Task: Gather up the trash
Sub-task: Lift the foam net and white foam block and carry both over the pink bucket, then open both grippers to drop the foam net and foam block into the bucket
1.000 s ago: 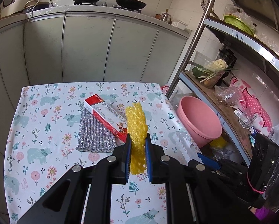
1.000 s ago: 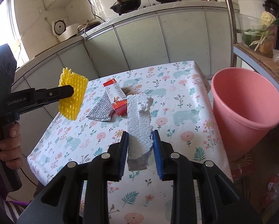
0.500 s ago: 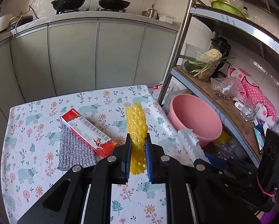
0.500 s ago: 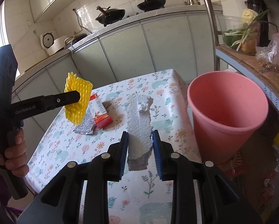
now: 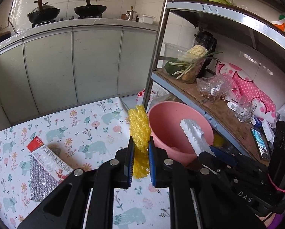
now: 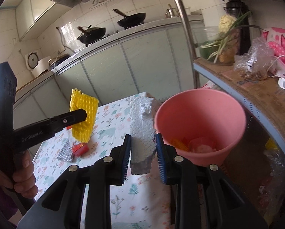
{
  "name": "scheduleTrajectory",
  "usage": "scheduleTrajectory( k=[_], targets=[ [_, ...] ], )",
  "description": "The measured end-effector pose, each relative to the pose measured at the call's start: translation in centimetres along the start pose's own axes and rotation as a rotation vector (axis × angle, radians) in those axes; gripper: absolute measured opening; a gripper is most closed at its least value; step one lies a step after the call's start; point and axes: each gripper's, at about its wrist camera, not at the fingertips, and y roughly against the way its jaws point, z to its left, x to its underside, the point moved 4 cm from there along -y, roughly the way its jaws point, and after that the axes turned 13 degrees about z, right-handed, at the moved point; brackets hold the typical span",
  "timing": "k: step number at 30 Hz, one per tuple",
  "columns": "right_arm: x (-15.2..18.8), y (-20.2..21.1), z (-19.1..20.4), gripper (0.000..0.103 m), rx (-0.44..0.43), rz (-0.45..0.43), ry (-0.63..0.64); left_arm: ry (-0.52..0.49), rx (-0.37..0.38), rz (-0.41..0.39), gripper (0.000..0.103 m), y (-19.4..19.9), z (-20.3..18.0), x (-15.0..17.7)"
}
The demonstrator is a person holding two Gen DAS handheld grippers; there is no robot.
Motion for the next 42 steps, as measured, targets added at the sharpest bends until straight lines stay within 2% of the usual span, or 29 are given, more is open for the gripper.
scheduleTrajectory(
  k=[8, 15, 26, 34, 39, 42],
  targets=[
    [-2.4, -0.4, -5.3, 0.027, 0.089, -0.031, -0.087, -0.012, 0.127, 0.001, 0.013, -3.4, -3.2, -3.1],
    [-3.0, -2.8, -7.8, 0.027, 0.125, -0.007, -0.121, -0.005, 0.208, 0.08, 0.013, -8.4, -4.9, -4.1],
    [-3.0, -5.7, -9.7, 0.027, 0.154, 0.033, -0.142, -0.02, 0.203, 0.186, 0.013, -14.0, -6.4, -3.7],
    [-2.5, -6.9, -10.5, 0.028, 0.169, 0.066, -0.17, -0.011, 0.168, 0.189, 0.017, -14.8, -6.5, -3.5],
    [-2.3, -7.3, -11.1, 0.042, 0.176, 0.081, -0.198, -0.012, 0.16, 0.196, 0.029, -14.8, -6.3, -3.5],
    [-2.2, -7.2, -11.1, 0.042, 0.178, 0.08, -0.196, 0.008, 0.175, 0.203, 0.03, -14.7, -6.0, -3.6]
  ],
)
